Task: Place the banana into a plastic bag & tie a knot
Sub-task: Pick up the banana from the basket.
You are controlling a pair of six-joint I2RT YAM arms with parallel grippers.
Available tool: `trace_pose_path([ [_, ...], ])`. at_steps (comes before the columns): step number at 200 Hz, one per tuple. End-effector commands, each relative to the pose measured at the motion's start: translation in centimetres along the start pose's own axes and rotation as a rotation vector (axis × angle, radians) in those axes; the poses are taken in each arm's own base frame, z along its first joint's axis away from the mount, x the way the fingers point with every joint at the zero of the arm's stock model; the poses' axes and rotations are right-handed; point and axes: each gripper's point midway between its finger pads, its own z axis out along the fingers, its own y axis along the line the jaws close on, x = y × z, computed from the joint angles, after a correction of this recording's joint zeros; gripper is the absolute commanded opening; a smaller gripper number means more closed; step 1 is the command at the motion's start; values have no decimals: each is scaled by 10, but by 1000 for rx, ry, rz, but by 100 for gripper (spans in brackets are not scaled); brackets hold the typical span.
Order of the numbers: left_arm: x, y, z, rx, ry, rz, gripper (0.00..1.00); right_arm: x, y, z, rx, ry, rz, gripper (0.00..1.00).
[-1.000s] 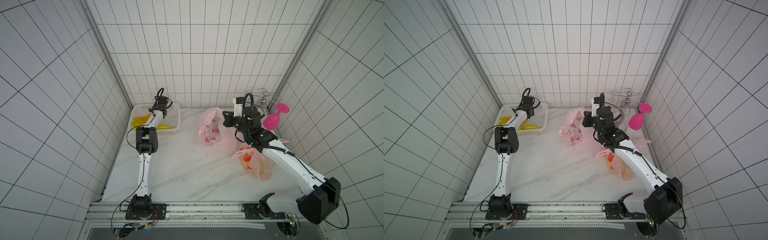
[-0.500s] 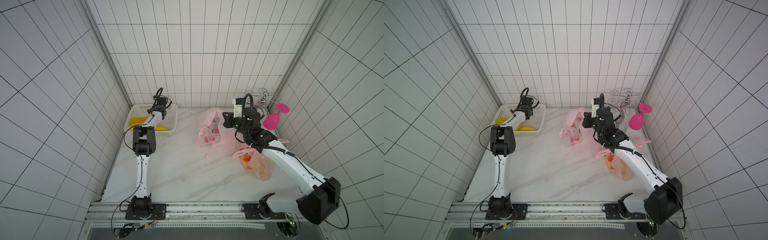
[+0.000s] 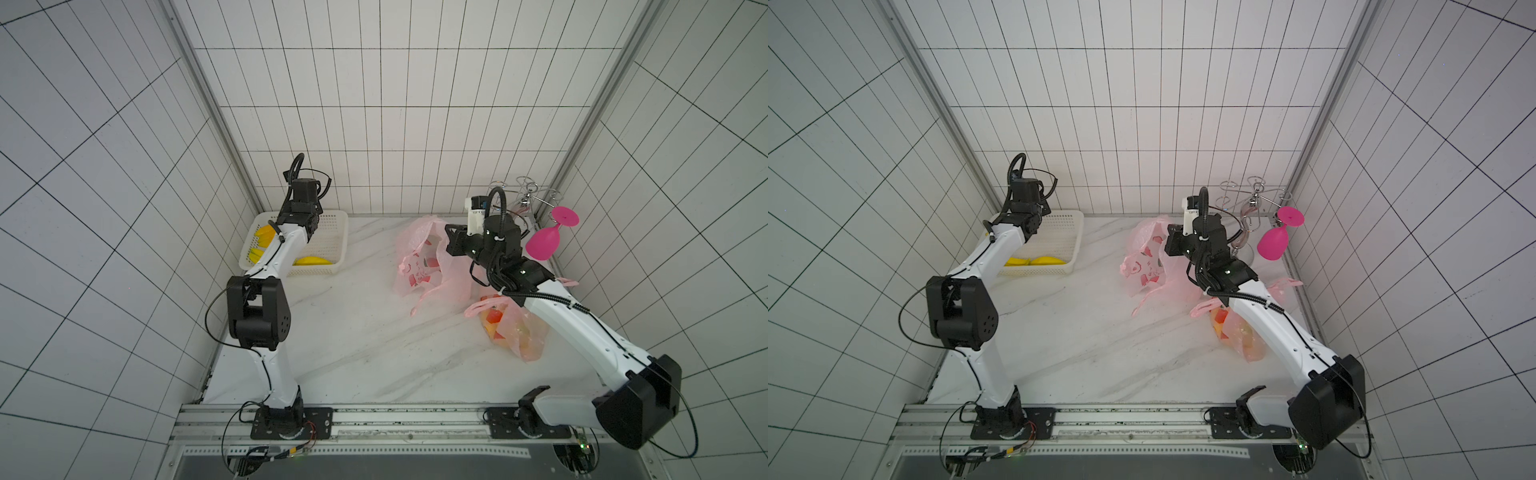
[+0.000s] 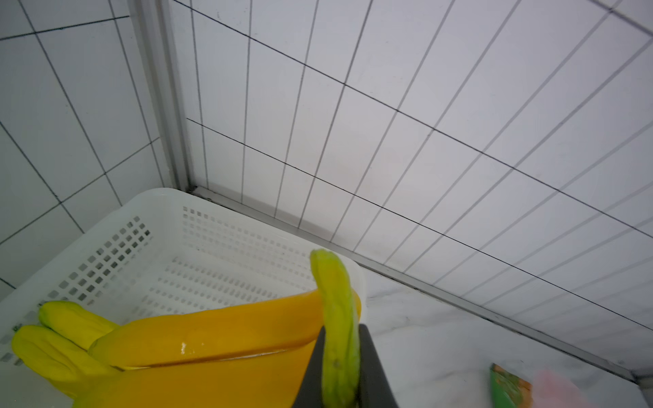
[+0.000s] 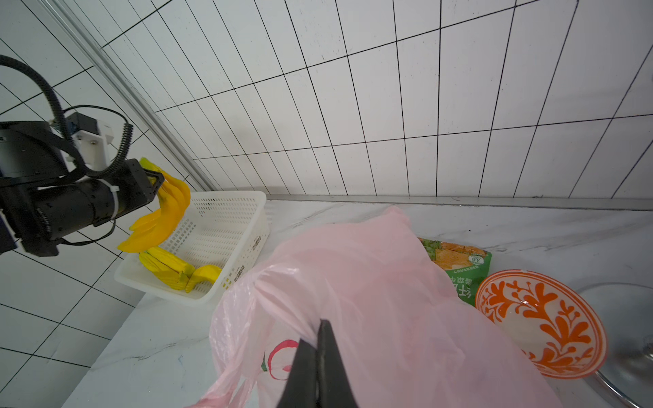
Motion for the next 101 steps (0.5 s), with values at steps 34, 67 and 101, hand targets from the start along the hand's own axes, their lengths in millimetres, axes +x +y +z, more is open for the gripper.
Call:
trace_pose_path([
  [34,-29,-55,-141,473,-44,-197,0,-6,10,0,-17,2,-17,0],
  [67,-9,-83,-249,733,-51,-179,0,-8,13,4,-18,17,-37,0],
  [101,8,-113,-360,1076,-39,-108,0,-9,19,12,-25,33,-53,0],
])
